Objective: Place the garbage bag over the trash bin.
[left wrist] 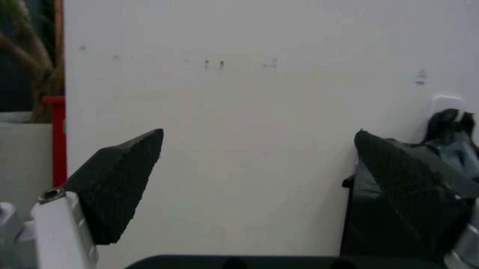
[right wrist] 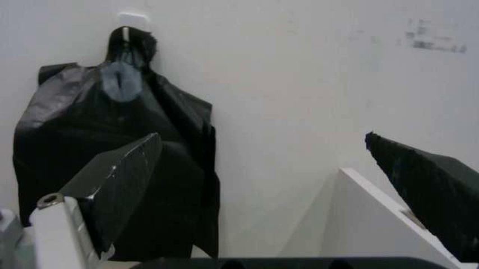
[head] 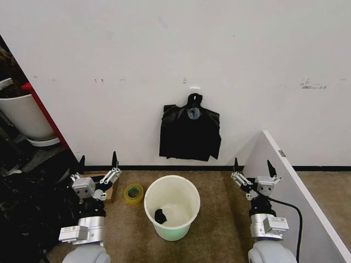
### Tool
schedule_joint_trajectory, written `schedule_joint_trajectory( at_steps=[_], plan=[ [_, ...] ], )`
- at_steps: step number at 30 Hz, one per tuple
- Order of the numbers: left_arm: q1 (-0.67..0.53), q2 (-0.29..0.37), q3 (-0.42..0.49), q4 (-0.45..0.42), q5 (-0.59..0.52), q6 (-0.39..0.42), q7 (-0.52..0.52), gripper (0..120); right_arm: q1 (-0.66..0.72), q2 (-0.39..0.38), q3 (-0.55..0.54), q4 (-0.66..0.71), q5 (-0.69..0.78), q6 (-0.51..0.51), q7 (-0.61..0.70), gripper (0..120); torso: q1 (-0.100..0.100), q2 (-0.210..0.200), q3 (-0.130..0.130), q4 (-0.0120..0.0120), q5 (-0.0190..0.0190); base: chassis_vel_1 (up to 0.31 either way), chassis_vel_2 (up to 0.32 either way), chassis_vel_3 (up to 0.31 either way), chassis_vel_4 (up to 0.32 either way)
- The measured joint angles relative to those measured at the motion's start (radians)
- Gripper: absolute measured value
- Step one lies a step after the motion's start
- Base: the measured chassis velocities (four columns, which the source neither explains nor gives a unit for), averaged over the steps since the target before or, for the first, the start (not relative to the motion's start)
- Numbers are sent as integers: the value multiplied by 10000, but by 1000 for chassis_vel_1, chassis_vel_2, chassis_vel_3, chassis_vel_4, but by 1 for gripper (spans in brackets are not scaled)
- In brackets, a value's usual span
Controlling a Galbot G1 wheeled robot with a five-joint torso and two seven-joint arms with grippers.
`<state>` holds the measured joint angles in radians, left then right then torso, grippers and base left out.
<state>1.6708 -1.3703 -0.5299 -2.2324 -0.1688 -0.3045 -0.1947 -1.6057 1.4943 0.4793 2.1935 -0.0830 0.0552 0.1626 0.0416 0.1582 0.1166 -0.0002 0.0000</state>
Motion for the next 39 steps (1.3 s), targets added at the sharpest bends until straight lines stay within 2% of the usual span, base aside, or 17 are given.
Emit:
schedule_joint_trajectory(
  at_steps=[3, 5, 10, 15, 19, 23, 27, 28, 31, 32, 35, 37, 39],
  plan=[
    [58, 151, -87, 232, -146, -585, 874, 100, 209, -118, -77, -291, -257, 62, -158, 100, 0, 0, 0, 0, 0, 0, 0, 0, 0],
    [61, 263, -115, 414, -348, -993, 1287, 100, 324, -146, -88, -487, -127, 444, -544, 100, 0, 0, 0, -2, 0, 0, 0, 0, 0],
    [62, 382, -156, 494, -701, -1173, 1402, 100, 550, -122, -236, -789, 695, 1185, -1144, 100, 0, 0, 0, 0, 1, 0, 0, 0, 0],
    [87, 363, -162, 486, -724, -1235, 1400, 100, 581, -76, -535, -697, 1435, 1110, -1220, 100, 0, 0, 0, -1, 0, 0, 0, 0, 0],
    [122, 255, -156, 497, -577, -1283, 1369, 100, 580, -193, -964, -326, 3119, 457, -1173, 100, 0, 0, 0, -1, -1, 0, 0, 0, 0],
    [159, 182, -154, 492, -517, -1307, 1355, 100, 628, -292, -1062, -252, 3782, 191, -1143, 100, 0, 0, 0, -1, 0, 0, 0, 0, 0],
    [210, 137, -155, 470, -370, -1350, 1340, 100, 1114, -704, -1317, -326, 5716, -207, -1159, 100, 0, 0, 0, -2, -1, 0, 0, 0, 0],
    [210, 137, -155, 470, -370, -1350, 1340, 100, 1114, -704, -1317, -326, 5716, -207, -1159, 100, 0, 0, 0, -2, -1, 0, 0, 0, 0],
    [287, 120, -160, 403, -330, -1377, 1328, 100, 1818, -894, -1583, -656, 7566, -367, -1280, 100, 0, 0, 0, 0, 1, 0, 0, 0, 0],
    [349, 115, -166, 363, -310, -1396, 1313, 100, 2309, -892, -1708, -943, 8613, -395, -1409, 100, 0, 0, 0, 0, 0, 0, 0, 0, 0],
    [497, 110, -189, 315, -212, -1477, 1267, 100, 3526, -641, -1974, -1738, 10316, -335, -1826, 100, 0, 0, 1, 1, 0, 0, 0, 0, 0],
    [514, 111, -192, 313, -198, -1487, 1261, 100, 3683, -597, -2007, -1847, 10475, -317, -1881, 100, 0, -1, 1, 0, 0, 0, 0, 0, 0],
    [587, 96, -197, 274, -136, -1513, 1213, 100, 4446, -370, -2151, -2434, 11154, -242, -2120, 100, 0, 0, 1, 1, -2, 0, 0, 0, 0]
  ],
)
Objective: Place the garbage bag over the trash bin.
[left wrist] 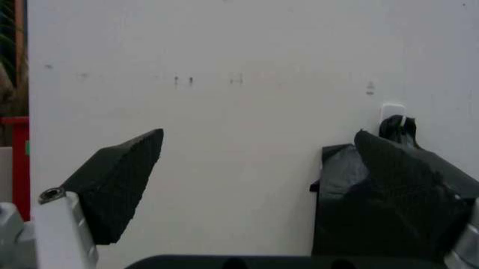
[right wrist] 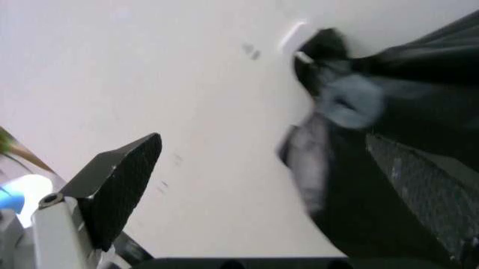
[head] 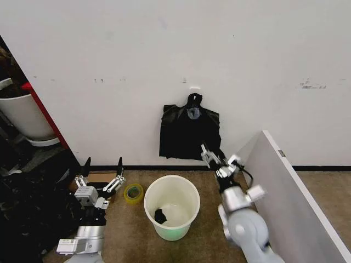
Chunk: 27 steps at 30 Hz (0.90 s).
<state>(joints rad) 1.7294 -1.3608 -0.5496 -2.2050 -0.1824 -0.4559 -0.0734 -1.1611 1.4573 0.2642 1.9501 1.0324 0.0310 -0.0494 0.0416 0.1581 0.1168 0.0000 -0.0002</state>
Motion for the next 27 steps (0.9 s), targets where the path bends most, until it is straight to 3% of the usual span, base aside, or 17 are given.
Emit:
schedule_joint_trajectory(
  at_steps=[4, 10, 19, 27],
  plan=[
    [139, -85, -6, -146, 139, -4, -63, 100, 1399, 604, -150, -1549, 930, 127, -211, 100, 0, 0, 0, 1, 1, 0, 0, 0, 0],
    [208, -174, -7, -269, 258, 11, -74, 100, 2262, 1083, -180, -2700, 973, 157, -445, 100, 0, 0, 0, -1, 1, 0, 0, 0, 0],
    [248, -204, -28, -428, 262, 53, -107, 100, 3180, 1239, -26, -4178, 465, 194, -563, 100, 0, 0, 0, -4, 2, 0, 0, 0, 0],
    [188, -182, -19, -299, 241, 64, -123, 100, 4064, 1418, 136, -5308, 196, 277, -503, 90, 0, 0, -1, -1, 2, 0, 0, 0, 0]
  ],
)
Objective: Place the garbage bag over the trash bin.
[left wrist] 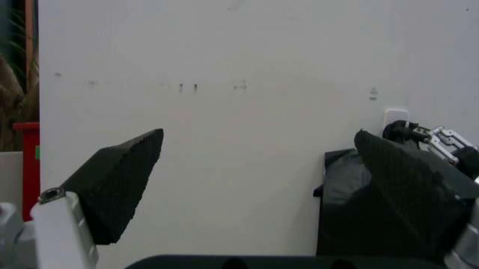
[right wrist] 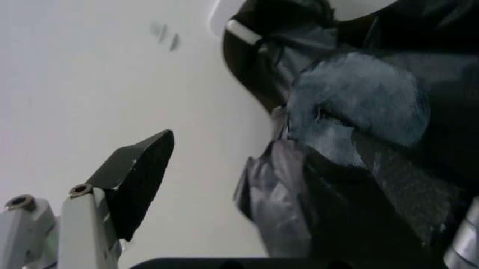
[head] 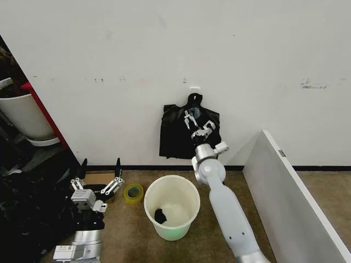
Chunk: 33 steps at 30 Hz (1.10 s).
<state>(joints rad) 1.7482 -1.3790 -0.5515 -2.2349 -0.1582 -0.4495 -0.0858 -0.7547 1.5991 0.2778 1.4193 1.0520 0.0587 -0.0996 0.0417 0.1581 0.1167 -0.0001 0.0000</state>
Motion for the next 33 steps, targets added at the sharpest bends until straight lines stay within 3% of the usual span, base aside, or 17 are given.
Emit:
schedule_joint_trajectory(
  at_steps=[18, 22, 33],
  plan=[
    [-348, 246, -1, 542, -225, 27, -78, 100, 189, -74, 425, -726, -184, 15, -6, 91, -1, 1, 0, -1, 0, 0, 0, 0, 0],
    [-373, 315, -13, 589, -284, 29, -90, 100, 361, 2, 510, -974, -234, 62, -44, 83, -1, 1, -1, -1, 0, 0, 0, 0, 0],
    [-479, 388, -5, 813, -430, 22, -139, 100, 479, 68, 589, -1110, -439, 127, -148, 39, -1, 1, 0, 0, 0, 0, 0, 0, 0]
  ],
)
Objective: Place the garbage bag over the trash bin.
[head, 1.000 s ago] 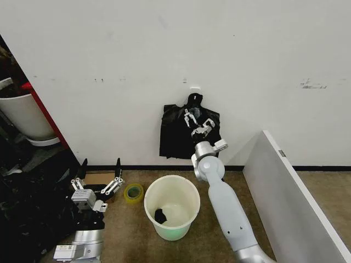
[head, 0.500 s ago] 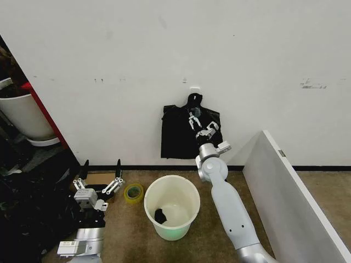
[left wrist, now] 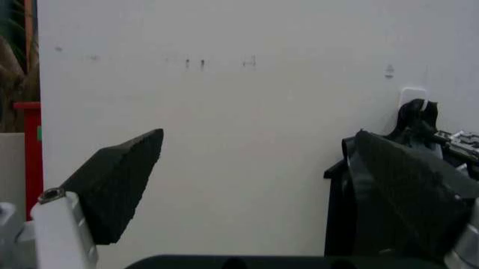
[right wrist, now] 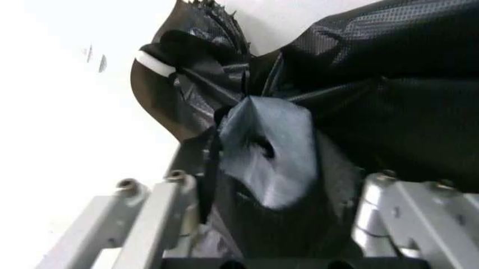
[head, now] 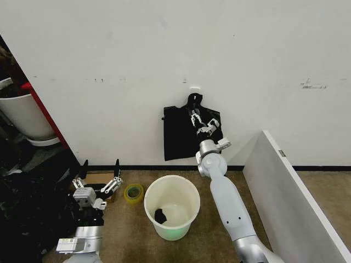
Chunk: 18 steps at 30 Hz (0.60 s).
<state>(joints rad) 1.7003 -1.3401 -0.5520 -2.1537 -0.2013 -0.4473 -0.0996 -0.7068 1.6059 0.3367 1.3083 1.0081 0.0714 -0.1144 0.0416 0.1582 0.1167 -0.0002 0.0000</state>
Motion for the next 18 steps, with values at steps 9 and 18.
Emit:
schedule_joint_trajectory(
  at_steps=[9, 18],
  plan=[
    [-8, -57, 14, 63, 33, -60, -42, 100, -308, -67, -11, 263, -92, 37, -2, 8, 0, 0, 0, 0, 0, 0, 0, 0, 0],
    [-21, -118, 51, 175, 96, -147, -48, 100, -950, -227, -42, 709, -286, 81, -8, 0, 0, 0, -1, 0, 0, 0, 0, 0, 0]
  ],
)
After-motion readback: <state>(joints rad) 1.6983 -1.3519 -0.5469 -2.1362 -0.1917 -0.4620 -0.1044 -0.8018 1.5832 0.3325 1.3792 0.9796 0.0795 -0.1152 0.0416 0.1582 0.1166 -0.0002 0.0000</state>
